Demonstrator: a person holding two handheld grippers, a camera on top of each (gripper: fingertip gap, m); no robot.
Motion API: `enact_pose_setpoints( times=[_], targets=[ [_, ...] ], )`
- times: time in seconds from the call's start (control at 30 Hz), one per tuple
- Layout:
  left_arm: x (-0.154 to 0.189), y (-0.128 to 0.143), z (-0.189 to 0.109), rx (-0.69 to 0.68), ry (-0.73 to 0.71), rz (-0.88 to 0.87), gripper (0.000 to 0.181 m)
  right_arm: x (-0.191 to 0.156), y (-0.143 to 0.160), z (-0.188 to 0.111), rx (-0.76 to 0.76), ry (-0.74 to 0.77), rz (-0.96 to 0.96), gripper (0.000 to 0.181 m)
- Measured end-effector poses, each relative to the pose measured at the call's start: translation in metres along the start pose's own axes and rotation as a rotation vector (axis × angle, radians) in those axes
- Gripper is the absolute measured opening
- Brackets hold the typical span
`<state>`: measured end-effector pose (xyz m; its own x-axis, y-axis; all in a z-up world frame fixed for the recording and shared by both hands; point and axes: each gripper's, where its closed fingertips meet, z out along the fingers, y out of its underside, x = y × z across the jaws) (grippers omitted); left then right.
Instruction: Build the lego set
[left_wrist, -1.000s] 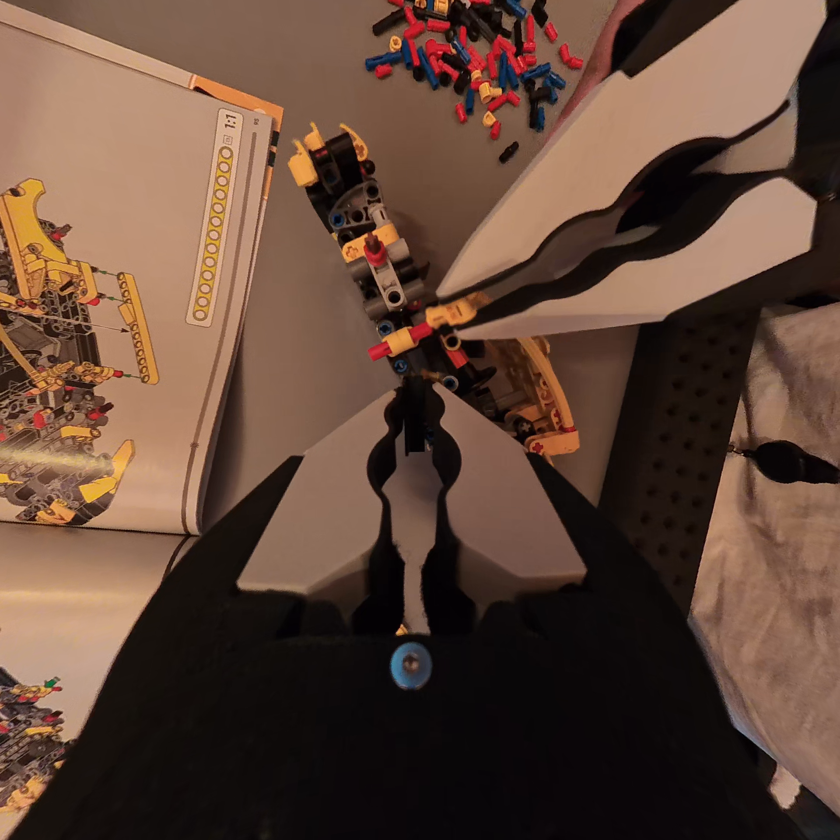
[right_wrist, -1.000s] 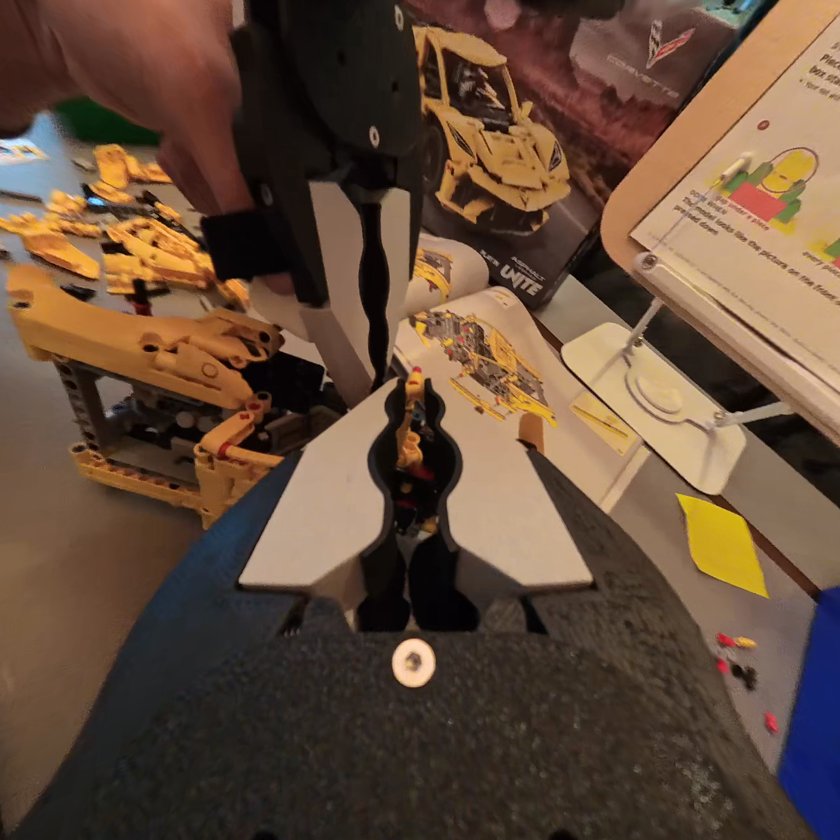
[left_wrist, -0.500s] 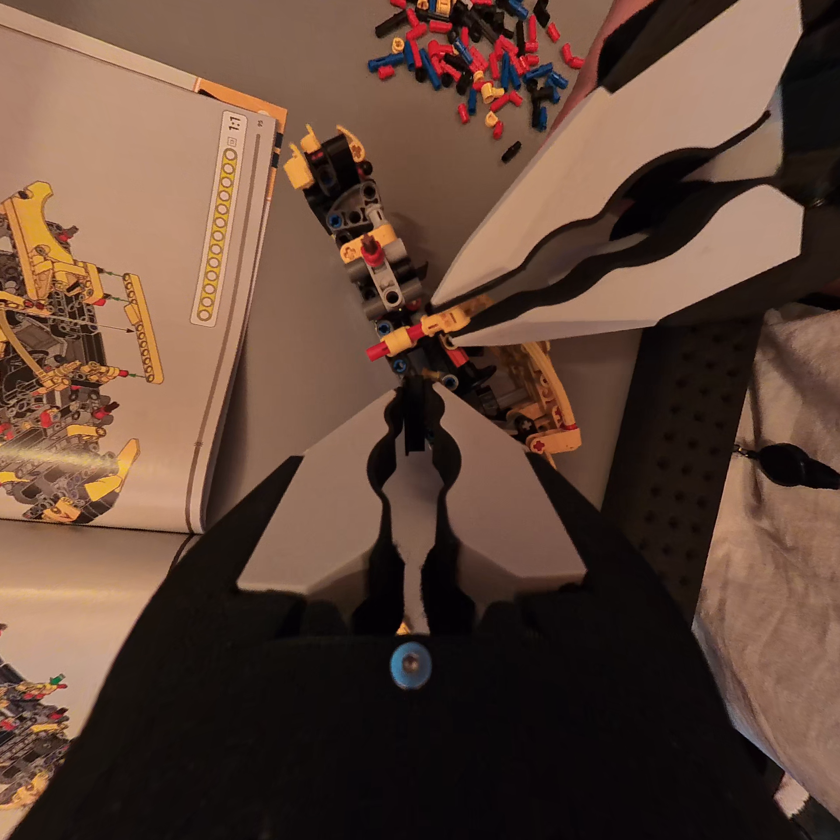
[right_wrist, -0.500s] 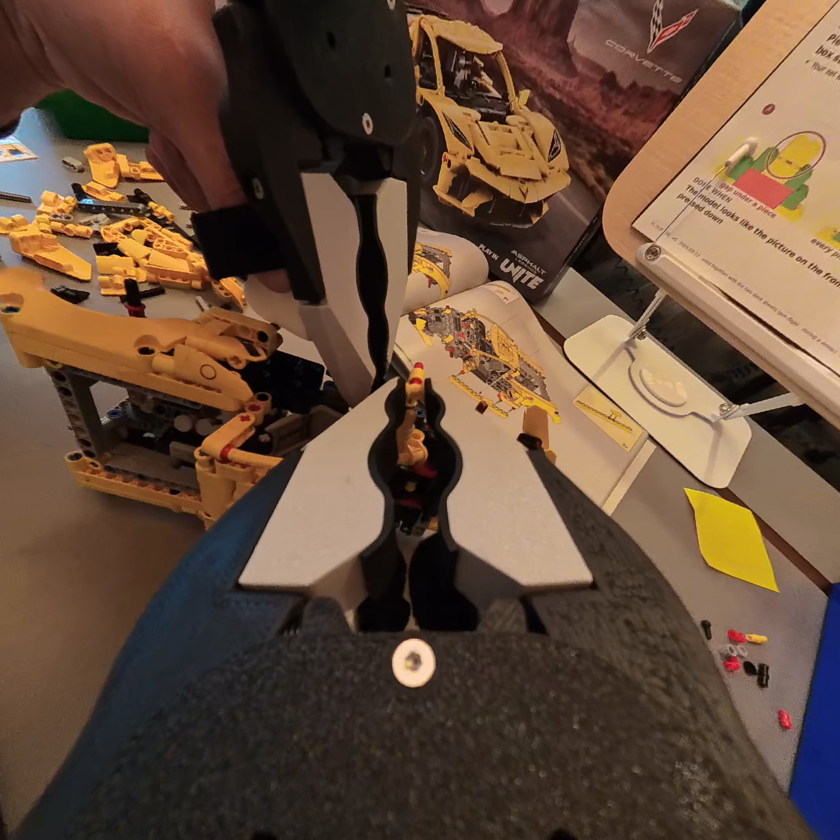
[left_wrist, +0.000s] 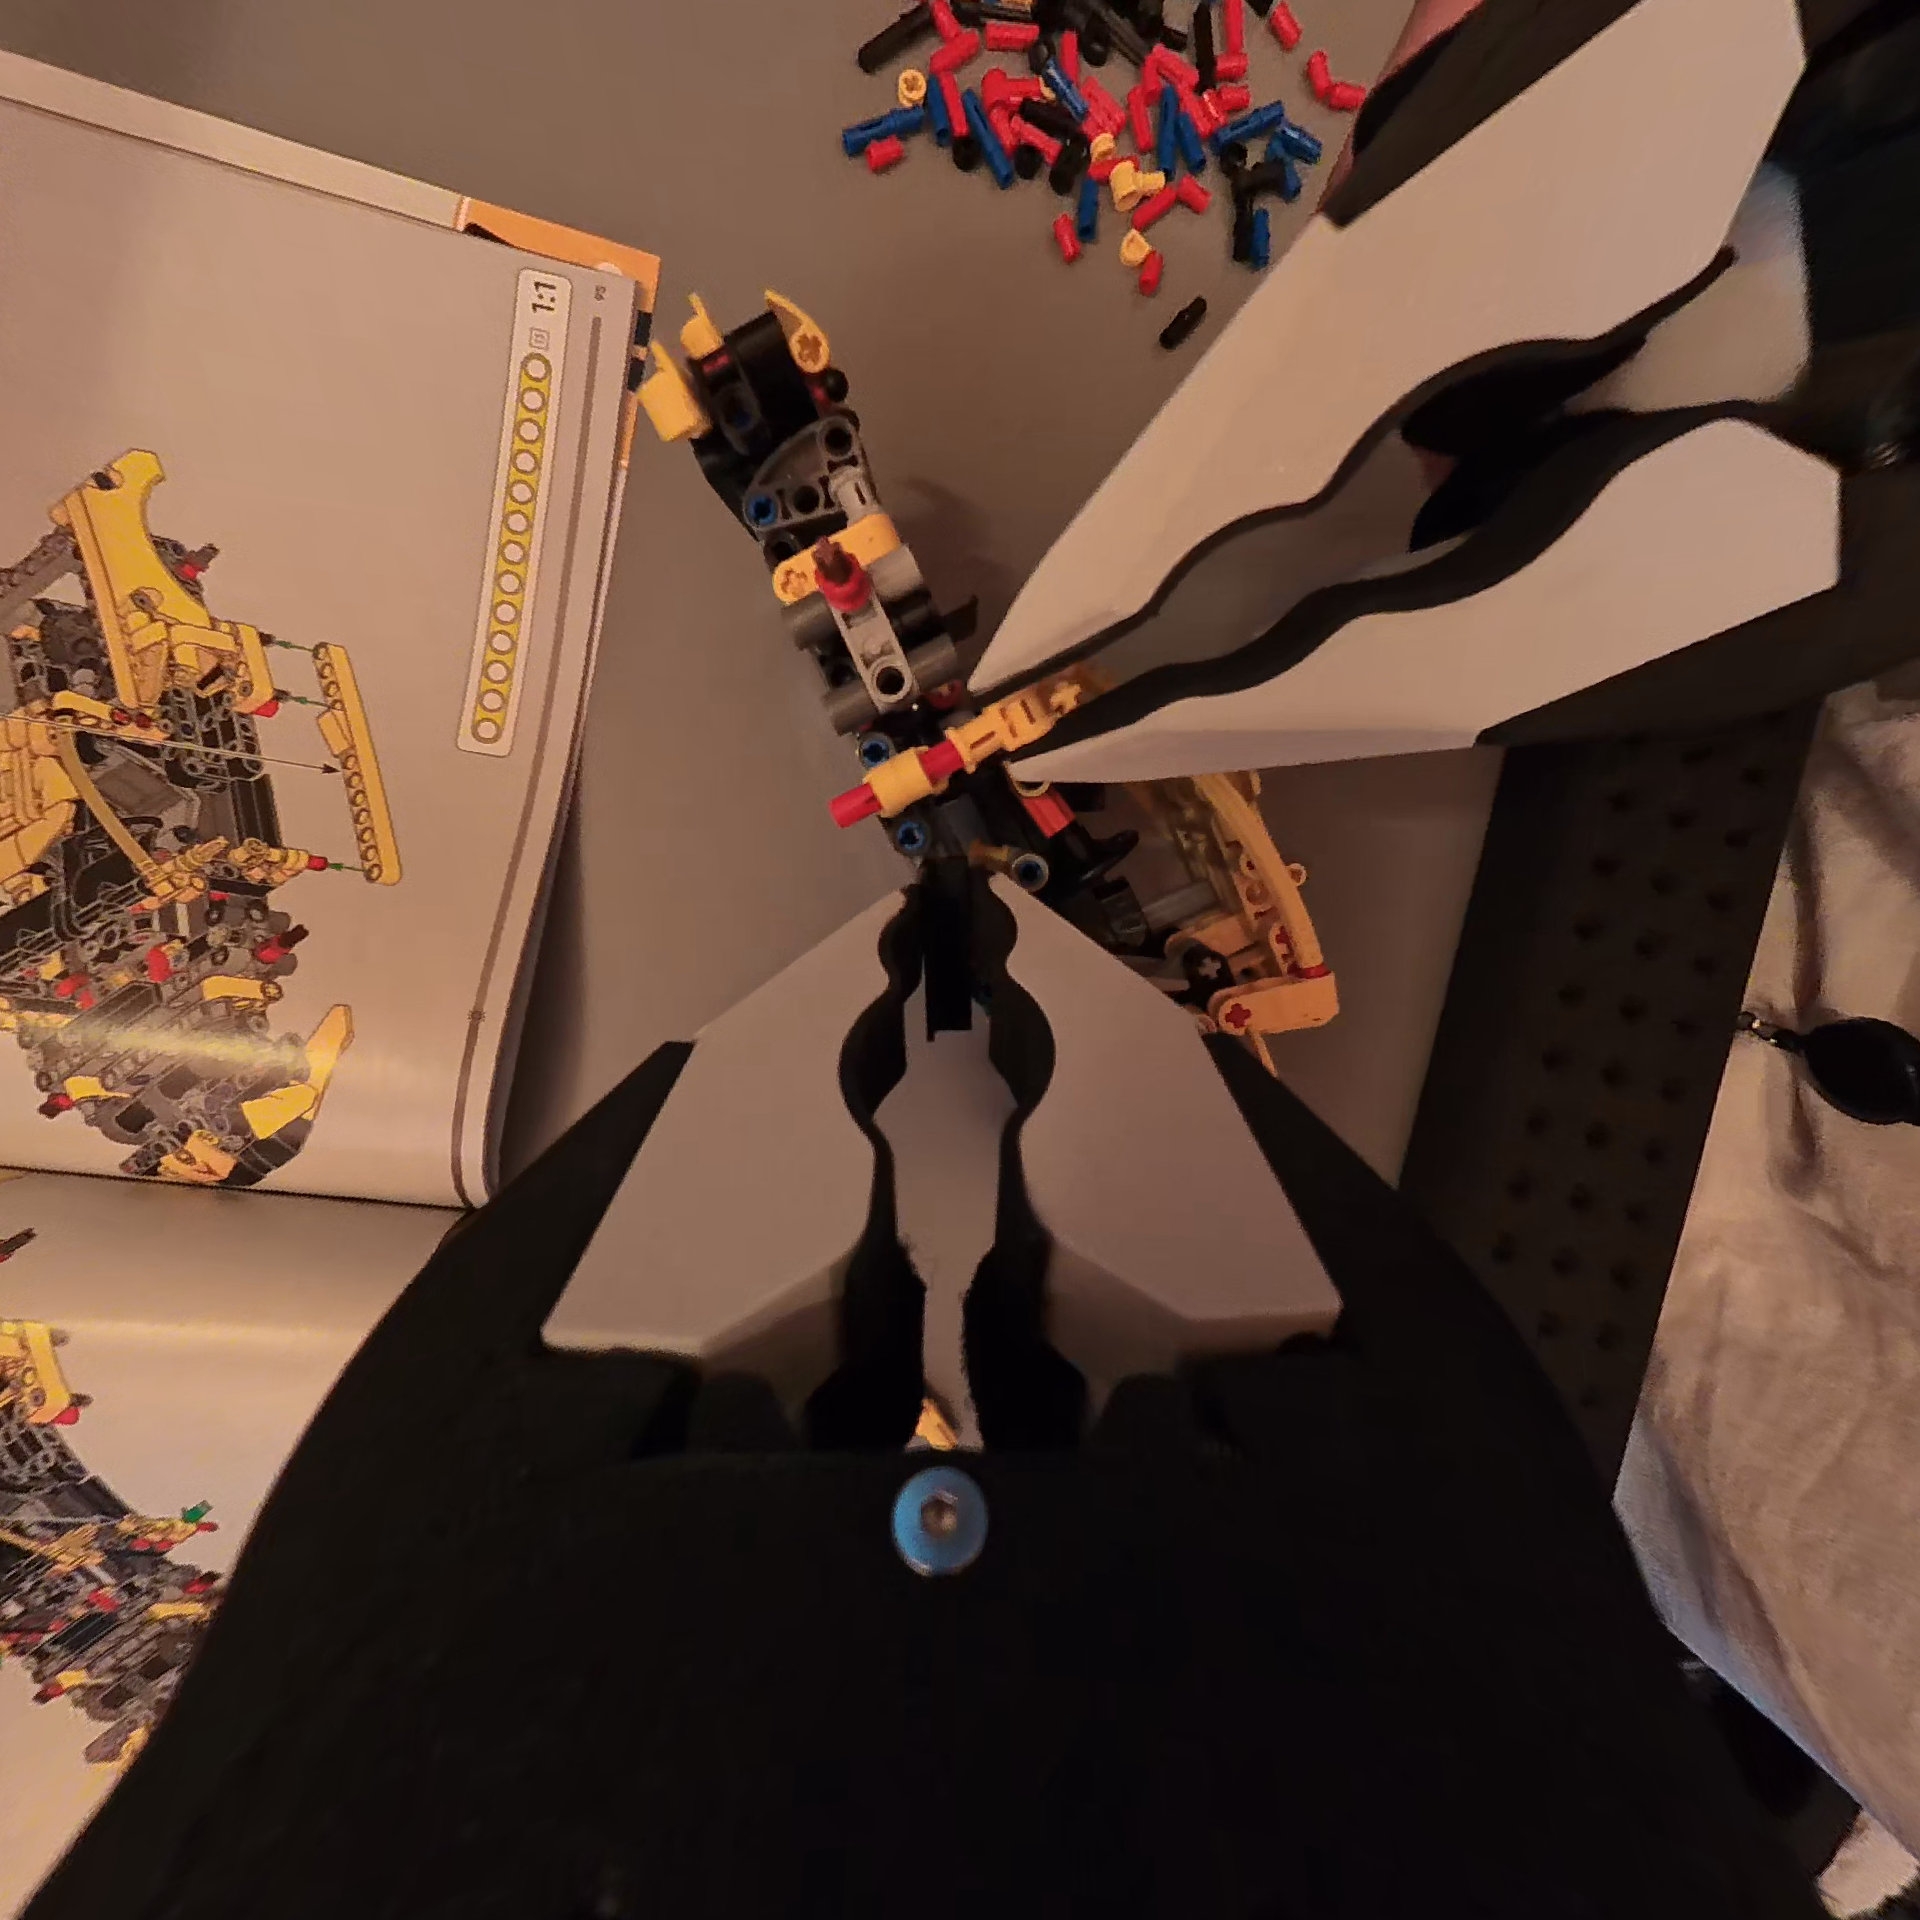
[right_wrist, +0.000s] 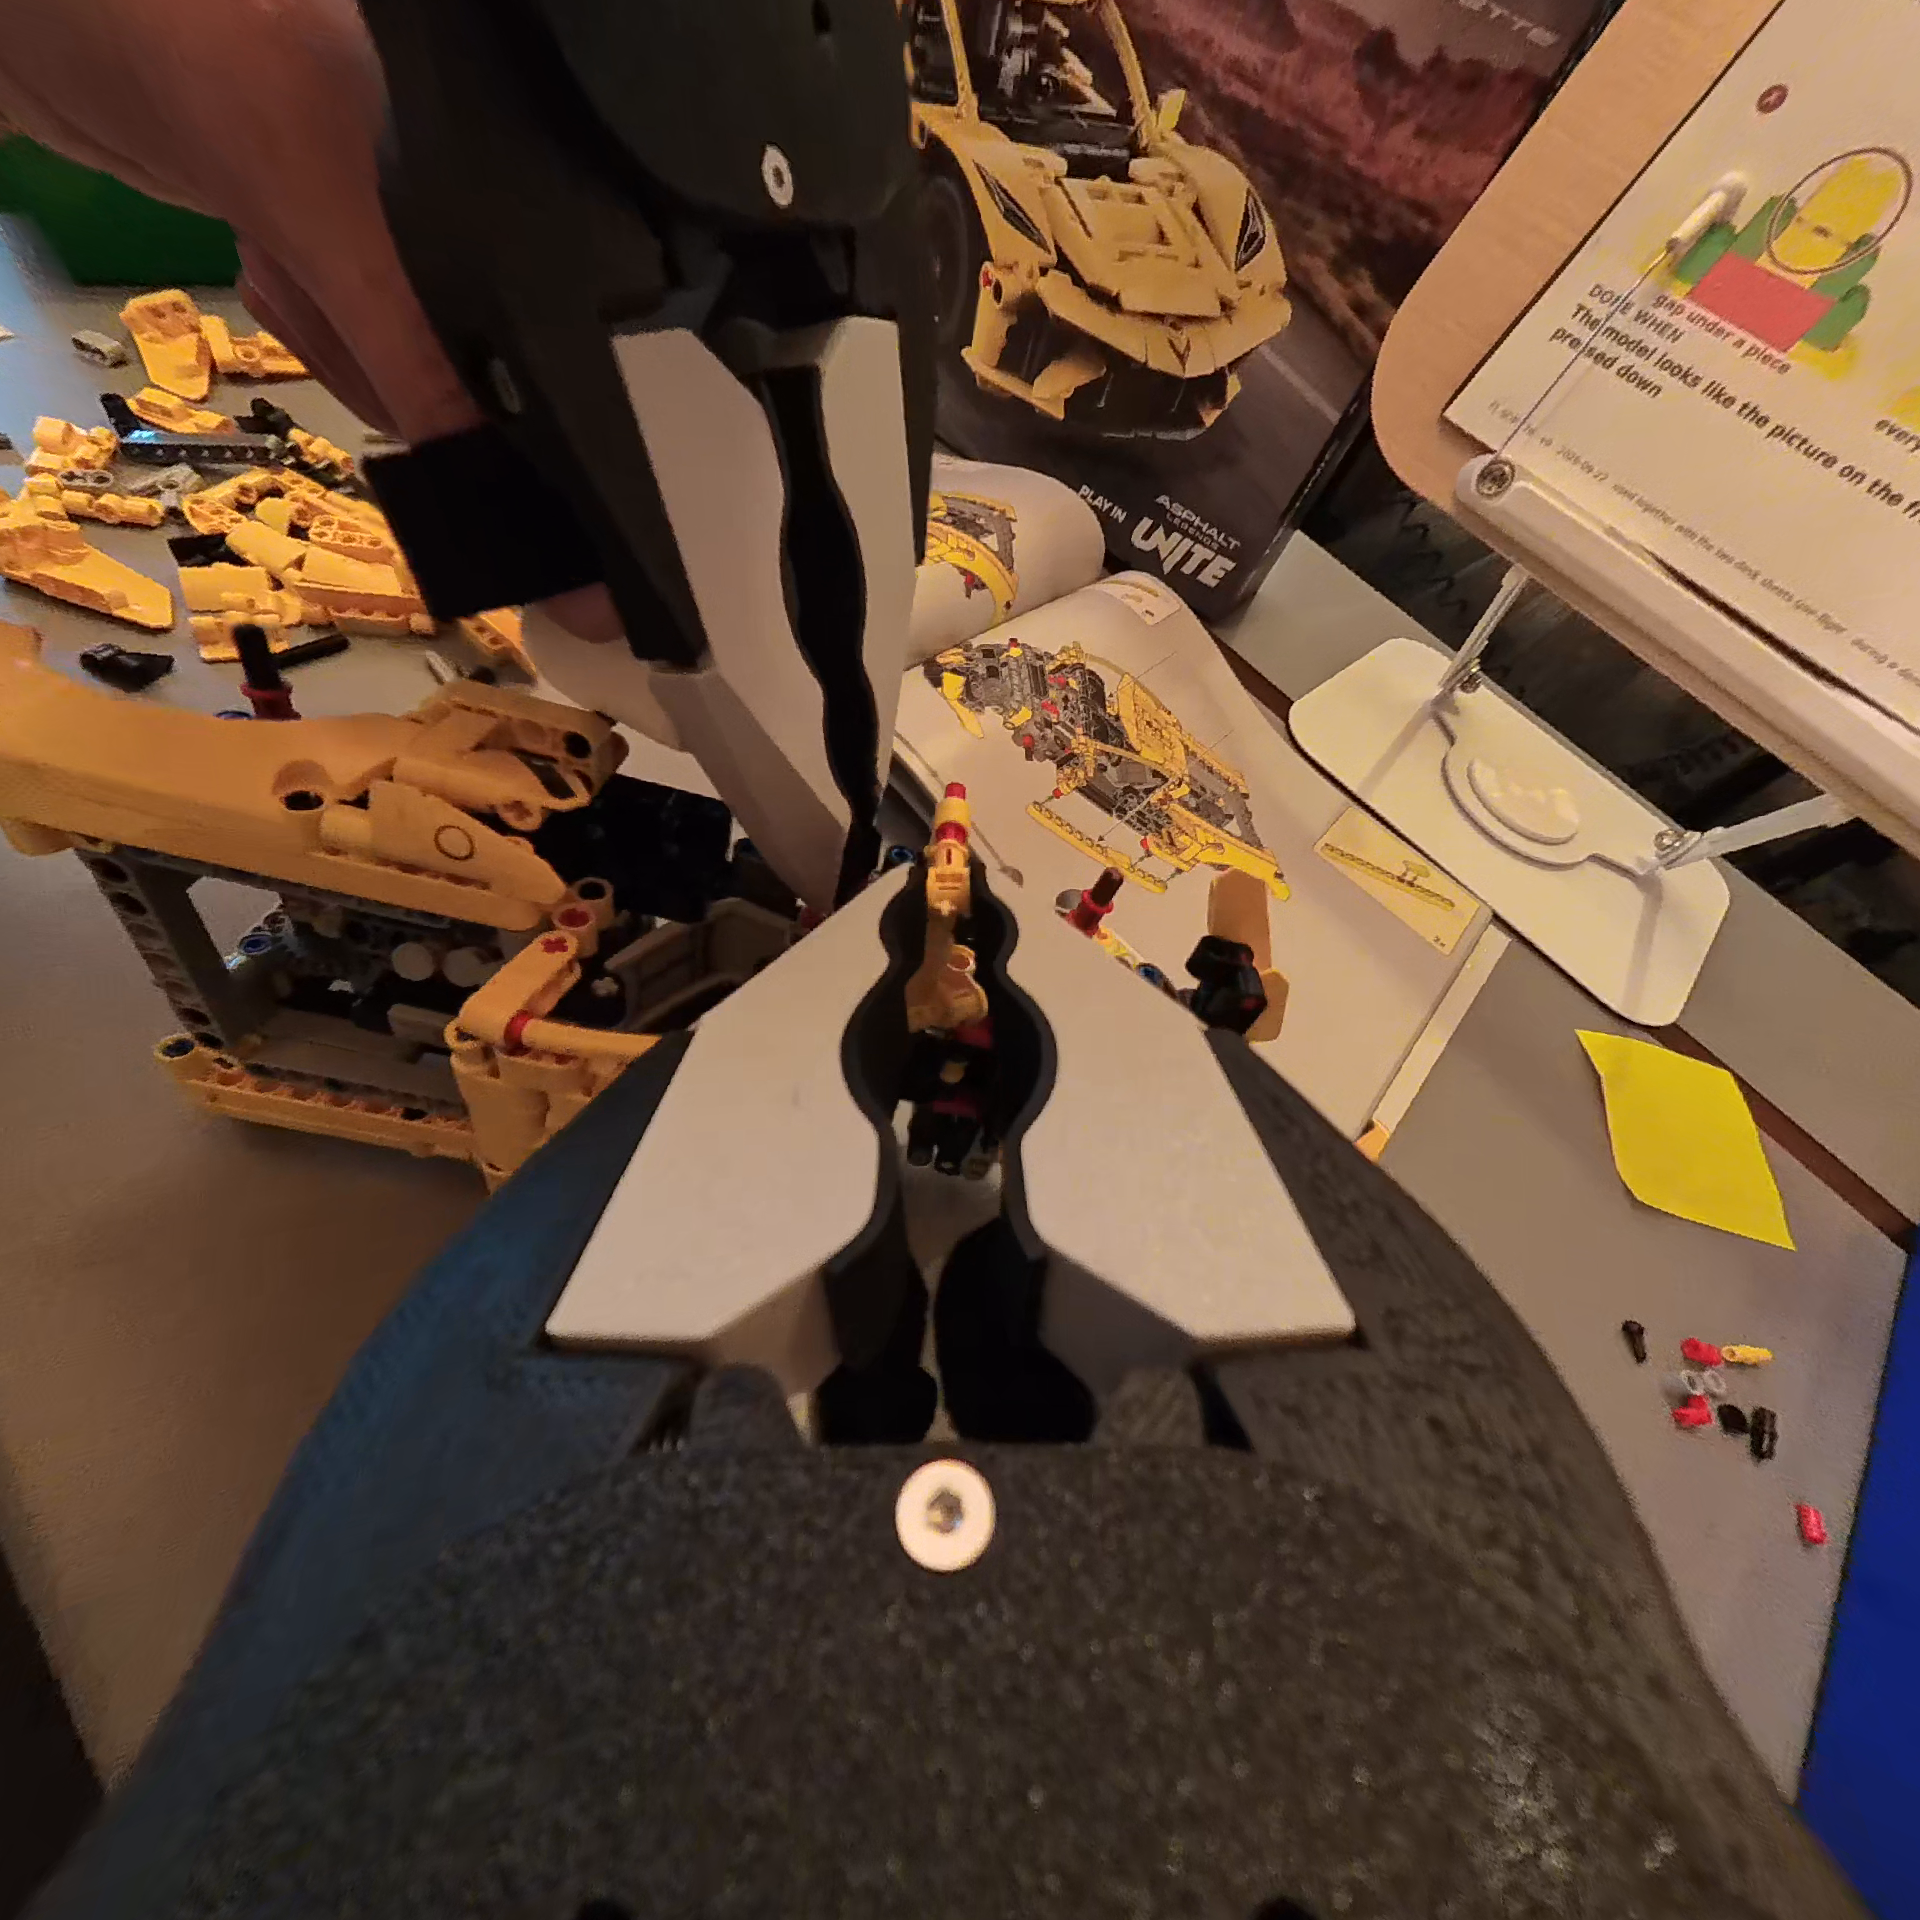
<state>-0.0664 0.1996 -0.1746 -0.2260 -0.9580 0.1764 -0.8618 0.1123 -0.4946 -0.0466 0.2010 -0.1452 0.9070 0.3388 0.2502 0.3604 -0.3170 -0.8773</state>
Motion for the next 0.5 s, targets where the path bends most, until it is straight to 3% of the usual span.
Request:
enact_pose_setpoints(
  times=[0.33, 0.5],
  targets=[
    [-0.0015, 0.0009, -0.0006, -0.006, -0.027, 0.015, 0.008, 0.0001, -0.0009, 0.0024, 0.009, 0.016, 0.096, 0.006],
    [-0.0001, 0.0, -0.0003, -0.006, -0.03, 0.025, 0.008, -0.0002, -0.0001, 0.0007, 0.033, -0.048, 0.252, 0.006]
  ],
)
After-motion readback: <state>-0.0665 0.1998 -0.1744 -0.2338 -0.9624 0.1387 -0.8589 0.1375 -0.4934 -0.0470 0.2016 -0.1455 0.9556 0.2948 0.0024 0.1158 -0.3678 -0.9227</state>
